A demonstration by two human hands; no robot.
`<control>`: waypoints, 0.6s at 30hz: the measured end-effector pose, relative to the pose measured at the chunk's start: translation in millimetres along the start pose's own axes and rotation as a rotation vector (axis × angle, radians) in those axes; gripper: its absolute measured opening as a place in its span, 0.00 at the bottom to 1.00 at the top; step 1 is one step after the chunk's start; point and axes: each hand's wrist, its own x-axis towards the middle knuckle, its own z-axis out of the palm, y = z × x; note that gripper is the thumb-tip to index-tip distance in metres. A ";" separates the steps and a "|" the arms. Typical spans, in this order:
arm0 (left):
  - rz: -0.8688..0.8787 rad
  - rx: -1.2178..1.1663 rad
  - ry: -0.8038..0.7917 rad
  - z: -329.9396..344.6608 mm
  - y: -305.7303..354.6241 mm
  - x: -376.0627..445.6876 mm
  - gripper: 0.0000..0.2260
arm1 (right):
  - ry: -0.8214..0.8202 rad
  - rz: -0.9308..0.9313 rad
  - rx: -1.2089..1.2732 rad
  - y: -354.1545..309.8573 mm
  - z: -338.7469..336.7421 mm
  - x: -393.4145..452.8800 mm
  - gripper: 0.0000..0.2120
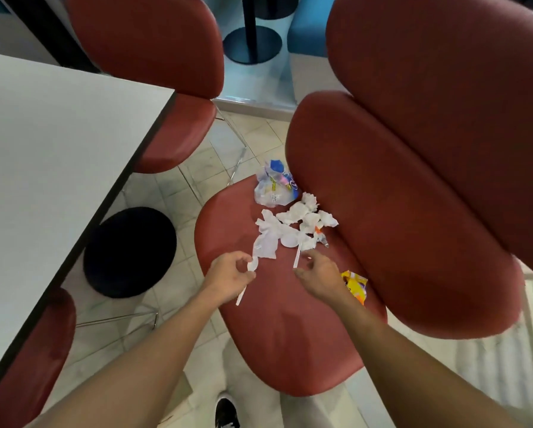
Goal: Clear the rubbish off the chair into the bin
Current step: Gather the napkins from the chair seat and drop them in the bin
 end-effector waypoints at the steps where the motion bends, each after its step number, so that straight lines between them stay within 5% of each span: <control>1: 0.012 0.029 -0.004 5.7 9.9 15.7 0.13 | 0.000 0.011 0.014 6.4 -6.4 16.4 0.21; 10: 0.117 0.095 -0.093 71.6 82.1 135.0 0.14 | 0.101 0.050 0.018 57.4 -37.5 132.9 0.22; 18: 0.226 0.177 -0.131 136.5 101.9 221.7 0.18 | 0.019 0.053 0.092 101.4 -27.3 205.3 0.23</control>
